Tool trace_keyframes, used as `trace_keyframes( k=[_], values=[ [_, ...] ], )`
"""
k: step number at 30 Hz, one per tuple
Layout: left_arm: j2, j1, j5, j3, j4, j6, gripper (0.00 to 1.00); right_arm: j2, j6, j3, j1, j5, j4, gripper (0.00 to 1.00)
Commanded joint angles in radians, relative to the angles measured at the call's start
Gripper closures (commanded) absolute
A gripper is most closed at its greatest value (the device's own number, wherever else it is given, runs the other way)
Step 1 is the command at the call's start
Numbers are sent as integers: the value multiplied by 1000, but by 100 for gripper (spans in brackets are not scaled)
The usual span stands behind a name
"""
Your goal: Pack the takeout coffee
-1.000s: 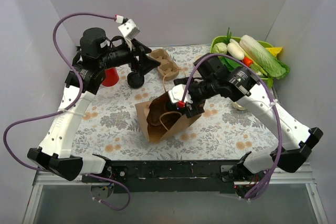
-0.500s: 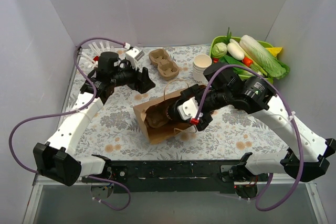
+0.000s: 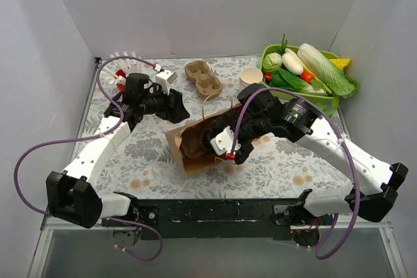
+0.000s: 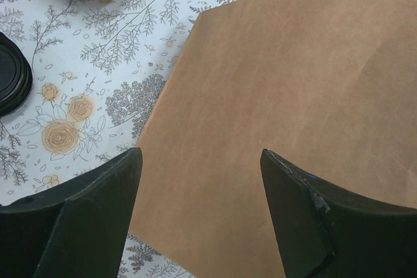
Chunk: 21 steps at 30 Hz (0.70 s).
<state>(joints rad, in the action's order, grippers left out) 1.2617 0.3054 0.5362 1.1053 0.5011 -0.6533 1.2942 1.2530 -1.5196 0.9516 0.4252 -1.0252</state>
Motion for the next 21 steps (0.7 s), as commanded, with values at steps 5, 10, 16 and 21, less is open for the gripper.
trace_keyframes(
  k=[5, 10, 16, 21],
  values=[
    [25, -26, 19, -39, -32, -72, 27, 30, 59, 13, 13, 24, 97, 99],
    [15, -28, 8, -88, -76, -164, 27, 56, 10, 47, 39, -9, 160, 99],
    [4, -37, 21, -148, -95, -252, 27, 106, -79, 62, 102, -98, 209, 99],
    [-13, -46, 24, -188, -142, -298, 27, 125, -170, 85, 133, -175, 237, 99]
  ],
)
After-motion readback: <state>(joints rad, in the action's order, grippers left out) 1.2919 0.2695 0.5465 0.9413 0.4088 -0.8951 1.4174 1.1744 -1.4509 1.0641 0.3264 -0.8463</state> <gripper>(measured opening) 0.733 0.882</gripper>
